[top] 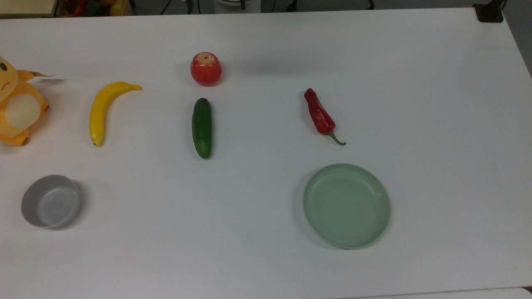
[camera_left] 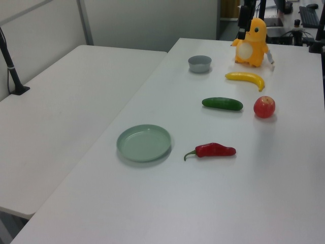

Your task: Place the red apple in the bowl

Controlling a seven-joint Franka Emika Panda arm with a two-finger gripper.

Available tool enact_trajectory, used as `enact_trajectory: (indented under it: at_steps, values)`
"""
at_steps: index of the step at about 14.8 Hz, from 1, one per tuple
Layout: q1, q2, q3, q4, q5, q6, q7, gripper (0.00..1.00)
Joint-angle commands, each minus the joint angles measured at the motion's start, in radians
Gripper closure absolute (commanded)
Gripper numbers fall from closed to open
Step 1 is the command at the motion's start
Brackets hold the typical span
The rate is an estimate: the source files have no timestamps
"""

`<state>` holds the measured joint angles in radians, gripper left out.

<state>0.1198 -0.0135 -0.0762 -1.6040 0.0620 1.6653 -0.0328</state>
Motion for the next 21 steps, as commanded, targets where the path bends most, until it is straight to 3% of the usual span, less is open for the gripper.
enact_trajectory:
  at_steps: [1, 16, 18, 21]
  values:
    - [-0.002, -0.009, 0.006, -0.02, -0.013, 0.007, 0.002, 0.0]
    - [0.0, -0.014, 0.004, -0.036, -0.014, 0.004, -0.002, 0.0]
    - [0.009, -0.017, 0.009, -0.051, -0.054, -0.025, -0.041, 0.0]
    - [0.008, -0.029, 0.021, -0.06, -0.06, -0.155, -0.16, 0.0]
